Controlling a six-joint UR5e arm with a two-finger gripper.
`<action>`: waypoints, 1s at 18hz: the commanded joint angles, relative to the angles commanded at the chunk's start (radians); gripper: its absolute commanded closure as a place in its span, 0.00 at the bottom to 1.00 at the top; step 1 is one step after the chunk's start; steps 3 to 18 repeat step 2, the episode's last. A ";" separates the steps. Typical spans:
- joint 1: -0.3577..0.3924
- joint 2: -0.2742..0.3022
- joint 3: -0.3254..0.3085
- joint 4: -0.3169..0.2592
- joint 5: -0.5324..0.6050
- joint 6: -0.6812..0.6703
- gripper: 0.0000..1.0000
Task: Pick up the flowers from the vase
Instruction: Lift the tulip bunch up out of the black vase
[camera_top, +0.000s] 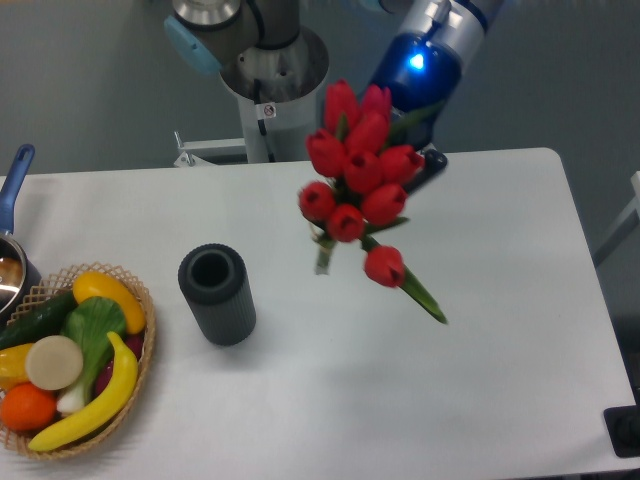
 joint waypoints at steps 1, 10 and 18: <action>0.008 -0.015 0.006 0.002 0.000 0.002 0.65; 0.009 -0.026 0.008 0.002 0.002 0.008 0.65; 0.009 -0.026 0.008 0.002 0.002 0.008 0.65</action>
